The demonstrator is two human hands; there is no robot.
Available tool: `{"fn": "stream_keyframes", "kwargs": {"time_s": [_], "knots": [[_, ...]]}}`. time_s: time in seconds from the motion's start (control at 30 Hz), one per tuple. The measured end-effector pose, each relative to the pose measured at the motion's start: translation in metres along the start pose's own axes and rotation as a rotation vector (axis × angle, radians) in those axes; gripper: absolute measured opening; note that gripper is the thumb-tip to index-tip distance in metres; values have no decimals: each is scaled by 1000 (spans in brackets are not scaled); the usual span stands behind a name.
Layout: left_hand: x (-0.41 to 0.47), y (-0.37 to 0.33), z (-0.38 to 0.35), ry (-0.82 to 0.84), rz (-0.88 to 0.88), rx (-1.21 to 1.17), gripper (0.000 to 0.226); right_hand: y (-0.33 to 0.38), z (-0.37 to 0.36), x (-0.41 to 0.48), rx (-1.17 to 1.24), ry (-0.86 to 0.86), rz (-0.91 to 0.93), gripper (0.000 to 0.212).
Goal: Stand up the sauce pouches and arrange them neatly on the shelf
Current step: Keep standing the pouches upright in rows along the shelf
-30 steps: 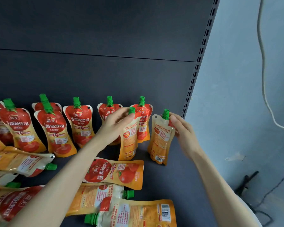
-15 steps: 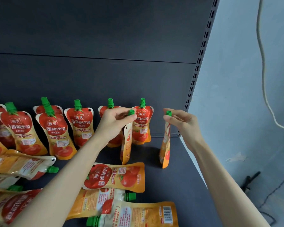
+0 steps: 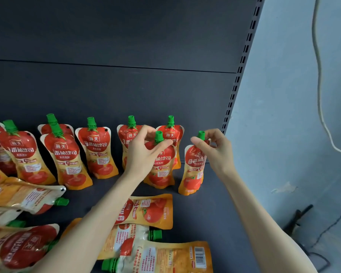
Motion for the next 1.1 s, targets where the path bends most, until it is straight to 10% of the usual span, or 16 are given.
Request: {"fn": "stream_keyframes", "kwargs": {"time_s": [0.3,1.1], "knots": [[-18,59,7,62,312,-59,46,-34,-19,-15,90,220,-129,21],[-33,81,16,186,368,12,51,-60,-42,-27,-115,254,-95,39]]}}
Point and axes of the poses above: each hand's wrist, its own x-axis towards the middle knuckle, its own z-axis out of the back of the hand, y = z × x, the point moved 8 cm from there along x, towards the middle knuckle, and after that the axes turned 14 degrees about -x, right-handed, at the moved point
